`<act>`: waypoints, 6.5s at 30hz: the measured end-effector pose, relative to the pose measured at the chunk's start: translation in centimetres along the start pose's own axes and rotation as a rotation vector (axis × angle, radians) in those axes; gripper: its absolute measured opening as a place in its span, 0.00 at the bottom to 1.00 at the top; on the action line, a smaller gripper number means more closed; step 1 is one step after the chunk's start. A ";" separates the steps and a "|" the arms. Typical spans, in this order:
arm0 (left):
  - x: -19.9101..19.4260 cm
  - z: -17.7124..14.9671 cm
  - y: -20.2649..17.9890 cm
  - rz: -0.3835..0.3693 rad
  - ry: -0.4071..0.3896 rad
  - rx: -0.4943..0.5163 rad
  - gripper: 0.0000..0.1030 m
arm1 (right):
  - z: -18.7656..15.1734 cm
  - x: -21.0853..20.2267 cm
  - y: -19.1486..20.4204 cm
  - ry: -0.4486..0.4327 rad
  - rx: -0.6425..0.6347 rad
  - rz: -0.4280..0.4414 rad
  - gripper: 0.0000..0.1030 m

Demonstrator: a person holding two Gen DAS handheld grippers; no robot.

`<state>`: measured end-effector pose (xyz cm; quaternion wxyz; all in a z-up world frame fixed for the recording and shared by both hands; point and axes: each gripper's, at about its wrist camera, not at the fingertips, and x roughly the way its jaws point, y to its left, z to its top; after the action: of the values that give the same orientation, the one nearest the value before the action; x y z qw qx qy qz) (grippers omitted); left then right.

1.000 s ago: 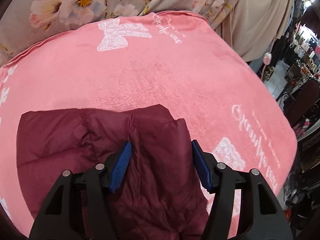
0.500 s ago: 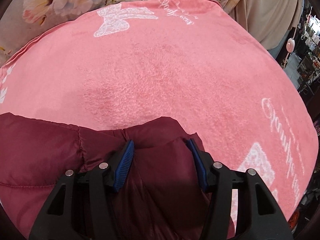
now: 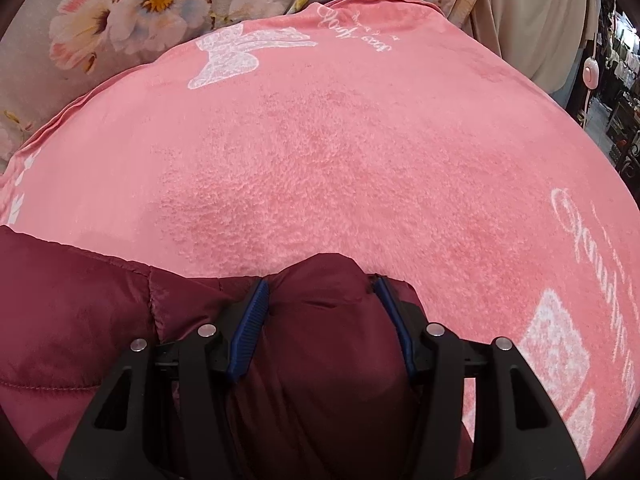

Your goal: Fold large clothes

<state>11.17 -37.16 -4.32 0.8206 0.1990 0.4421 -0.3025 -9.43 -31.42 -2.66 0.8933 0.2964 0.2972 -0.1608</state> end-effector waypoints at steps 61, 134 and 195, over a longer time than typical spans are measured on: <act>-15.3 -19.1 21.9 -0.391 -0.031 -0.819 0.93 | 5.5 1.8 -0.1 0.189 0.080 0.132 0.71; -26.9 -13.6 35.7 -0.399 -0.484 -0.381 0.37 | 11.1 3.4 29.4 -0.265 -0.362 0.335 0.16; -13.8 -19.7 31.9 0.288 -0.151 -0.628 0.85 | 3.1 13.9 24.3 0.150 -0.432 0.027 0.00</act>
<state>14.81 2.55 -1.20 0.9065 -0.0256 0.4189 -0.0471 13.92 -16.13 1.23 0.9134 0.1136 0.3864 -0.0589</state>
